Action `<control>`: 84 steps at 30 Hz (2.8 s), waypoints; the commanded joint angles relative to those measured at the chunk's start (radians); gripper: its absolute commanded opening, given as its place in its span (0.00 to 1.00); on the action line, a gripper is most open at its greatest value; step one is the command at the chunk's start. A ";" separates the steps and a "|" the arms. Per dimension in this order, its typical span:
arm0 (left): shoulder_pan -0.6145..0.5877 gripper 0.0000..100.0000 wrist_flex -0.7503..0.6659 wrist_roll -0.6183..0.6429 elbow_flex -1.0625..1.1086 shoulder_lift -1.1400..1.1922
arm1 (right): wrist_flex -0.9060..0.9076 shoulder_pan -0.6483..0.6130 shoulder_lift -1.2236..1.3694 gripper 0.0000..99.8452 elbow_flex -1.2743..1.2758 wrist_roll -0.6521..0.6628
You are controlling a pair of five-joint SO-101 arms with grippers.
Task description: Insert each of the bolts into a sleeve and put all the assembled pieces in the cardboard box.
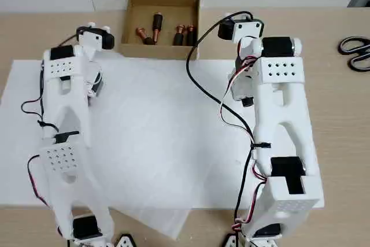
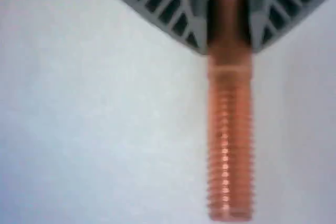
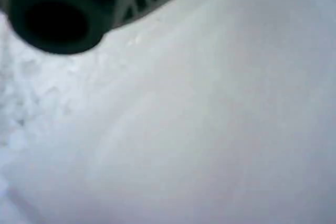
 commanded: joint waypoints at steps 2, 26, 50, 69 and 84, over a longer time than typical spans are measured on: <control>0.035 0.00 0.114 -0.008 -0.124 -0.014 | -0.005 0.004 -0.061 0.00 -0.005 -0.002; 0.149 0.00 0.221 -0.575 -0.173 -0.146 | -0.007 0.012 -0.068 0.00 -0.009 0.000; 0.272 0.00 0.135 -1.264 0.599 -0.545 | 0.001 0.117 -0.070 0.00 -0.103 0.040; 0.244 0.15 -0.123 -1.045 0.556 -0.427 | 0.001 0.113 -0.070 0.00 -0.103 0.040; 0.166 0.15 0.218 -0.336 0.119 -0.511 | 0.001 0.119 -0.070 0.00 -0.103 0.040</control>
